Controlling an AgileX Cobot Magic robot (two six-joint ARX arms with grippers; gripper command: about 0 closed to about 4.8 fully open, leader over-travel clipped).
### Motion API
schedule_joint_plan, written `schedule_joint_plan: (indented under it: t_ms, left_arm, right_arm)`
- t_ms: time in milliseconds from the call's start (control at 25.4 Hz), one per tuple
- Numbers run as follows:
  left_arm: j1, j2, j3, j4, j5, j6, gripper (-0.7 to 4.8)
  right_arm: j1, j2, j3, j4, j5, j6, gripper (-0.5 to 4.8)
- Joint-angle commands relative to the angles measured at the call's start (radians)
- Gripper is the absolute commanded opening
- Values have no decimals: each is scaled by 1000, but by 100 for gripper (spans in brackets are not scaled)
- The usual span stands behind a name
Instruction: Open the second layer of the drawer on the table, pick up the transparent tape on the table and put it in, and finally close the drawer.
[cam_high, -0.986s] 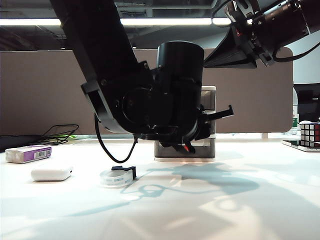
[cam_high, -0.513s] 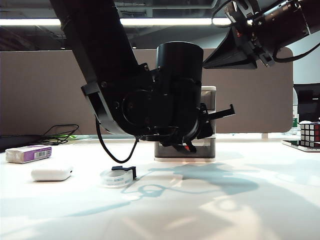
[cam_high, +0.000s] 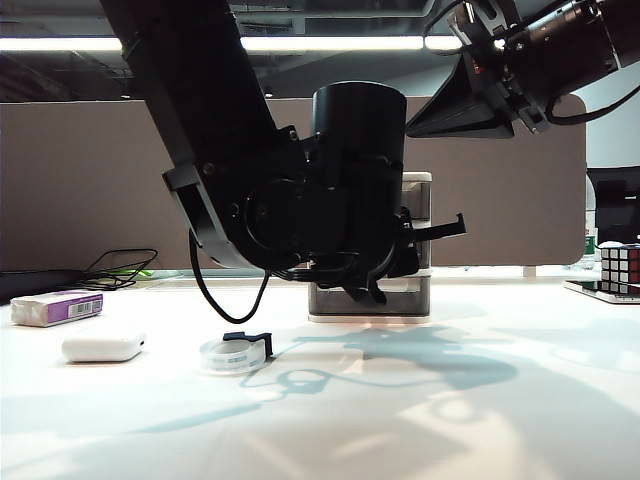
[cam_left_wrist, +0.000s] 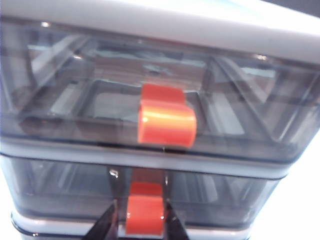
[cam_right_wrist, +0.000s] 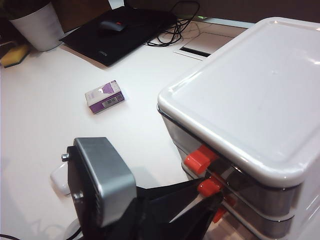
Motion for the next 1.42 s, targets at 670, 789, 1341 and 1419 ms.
schedule_joint_plan:
  t_ms: [670, 789, 1341, 1419]
  left_arm:
    - [-13, -5, 1, -14, -44, 7, -6]
    - [-38, -5, 1, -27, -55, 16, -6]
    - [-43, -15, -14, -107, -89, -1, -6]
    - [-35, -15, -16, -110, -85, -6, -6]
  right_arm:
    - [1, 23, 6, 14, 25, -3, -5]
    - [6, 88, 6, 21, 20, -3, -5]
    - [8, 208, 21, 122, -22, -7, -5]
    - [8, 208, 21, 123, -22, -8, -5]
